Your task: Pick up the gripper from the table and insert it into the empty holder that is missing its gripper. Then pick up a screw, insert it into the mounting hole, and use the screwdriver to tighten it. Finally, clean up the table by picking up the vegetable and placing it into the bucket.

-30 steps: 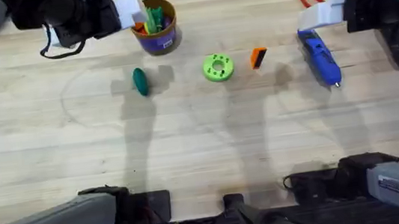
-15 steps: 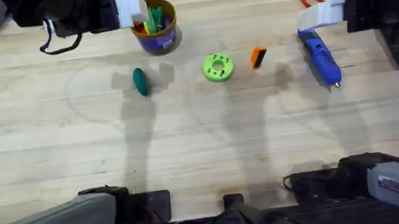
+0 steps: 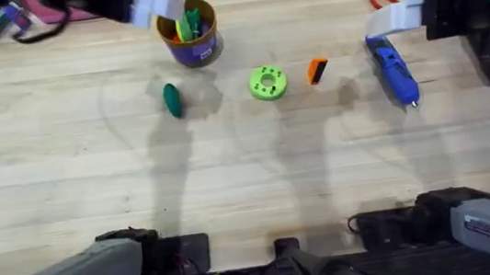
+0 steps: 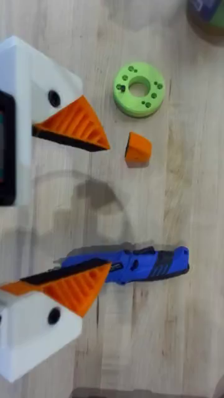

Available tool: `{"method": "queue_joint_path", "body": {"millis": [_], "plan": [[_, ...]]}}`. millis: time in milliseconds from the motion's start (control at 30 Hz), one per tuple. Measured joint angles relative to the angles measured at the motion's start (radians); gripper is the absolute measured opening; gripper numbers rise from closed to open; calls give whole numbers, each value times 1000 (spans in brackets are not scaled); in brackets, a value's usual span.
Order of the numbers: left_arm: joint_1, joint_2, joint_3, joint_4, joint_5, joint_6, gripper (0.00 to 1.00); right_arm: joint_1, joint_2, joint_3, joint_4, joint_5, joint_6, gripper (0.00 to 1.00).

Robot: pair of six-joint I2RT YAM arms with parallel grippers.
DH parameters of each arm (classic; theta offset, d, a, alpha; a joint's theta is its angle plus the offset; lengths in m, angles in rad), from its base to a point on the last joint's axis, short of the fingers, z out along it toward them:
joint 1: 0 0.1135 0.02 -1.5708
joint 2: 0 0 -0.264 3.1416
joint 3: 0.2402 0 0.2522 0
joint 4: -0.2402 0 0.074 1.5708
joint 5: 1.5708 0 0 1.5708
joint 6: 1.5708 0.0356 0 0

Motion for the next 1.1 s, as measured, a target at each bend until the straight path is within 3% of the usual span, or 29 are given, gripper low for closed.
{"method": "queue_joint_path", "body": {"millis": [233,467,767,933,1100], "plan": [[0,-147,37,-35,-1,21,985,0,0,0,0,0,0,994],[0,-239,37,-167,-4,24,985,0,0,0,0,0,0,994],[0,-507,37,-276,11,24,985,0,0,0,0,0,0,993],[0,-644,-58,-225,17,26,985,0,0,0,0,0,0,994],[0,-771,-310,-19,28,28,985,0,0,0,0,0,0,994]]}}
